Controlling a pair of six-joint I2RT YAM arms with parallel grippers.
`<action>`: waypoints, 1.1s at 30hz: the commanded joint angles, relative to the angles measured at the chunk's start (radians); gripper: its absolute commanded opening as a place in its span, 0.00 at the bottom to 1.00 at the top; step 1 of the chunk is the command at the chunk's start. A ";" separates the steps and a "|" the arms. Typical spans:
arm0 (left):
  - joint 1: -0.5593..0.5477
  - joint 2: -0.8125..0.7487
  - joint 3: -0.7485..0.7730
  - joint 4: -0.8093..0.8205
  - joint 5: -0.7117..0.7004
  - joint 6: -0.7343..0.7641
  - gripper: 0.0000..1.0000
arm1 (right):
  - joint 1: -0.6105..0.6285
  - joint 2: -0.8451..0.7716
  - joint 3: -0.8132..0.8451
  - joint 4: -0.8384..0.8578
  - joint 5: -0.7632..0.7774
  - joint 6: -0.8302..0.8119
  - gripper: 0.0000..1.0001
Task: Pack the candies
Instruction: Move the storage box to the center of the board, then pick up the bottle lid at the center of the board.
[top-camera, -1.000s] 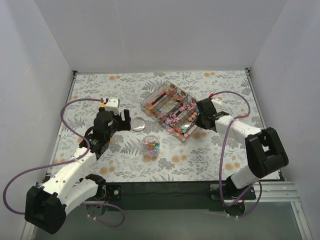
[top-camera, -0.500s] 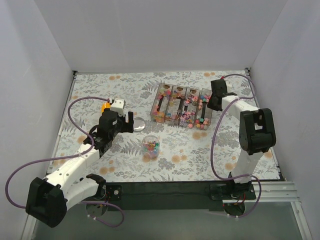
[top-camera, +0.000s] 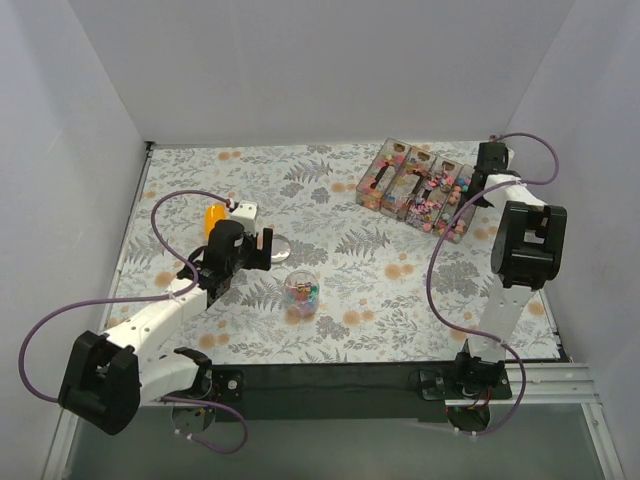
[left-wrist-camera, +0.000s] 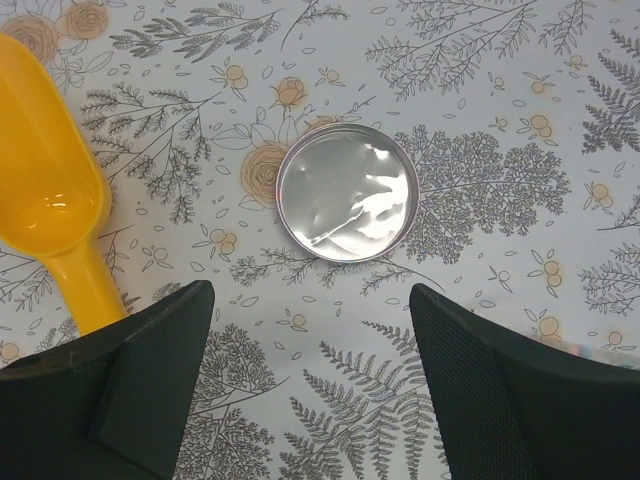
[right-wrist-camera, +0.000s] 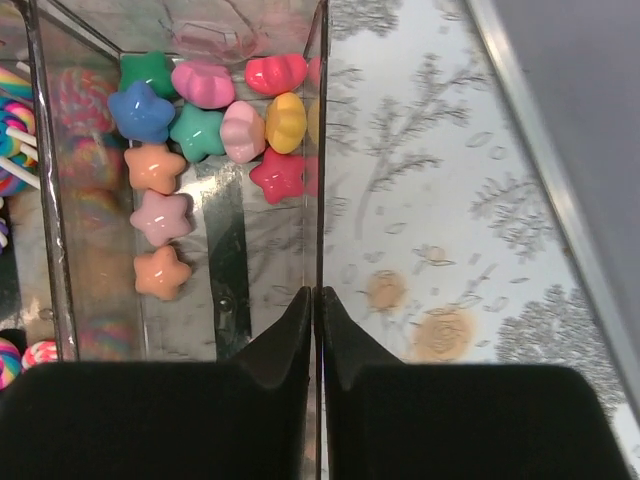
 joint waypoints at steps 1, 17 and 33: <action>-0.004 0.002 0.020 0.010 0.012 0.004 0.78 | -0.046 -0.073 -0.046 -0.027 0.061 -0.050 0.11; 0.046 0.353 0.257 -0.212 -0.120 -0.226 0.77 | -0.058 -0.503 -0.323 -0.068 -0.247 0.053 0.68; 0.069 0.553 0.368 -0.193 -0.072 -0.297 0.23 | 0.080 -0.888 -0.673 0.045 -0.513 0.067 0.71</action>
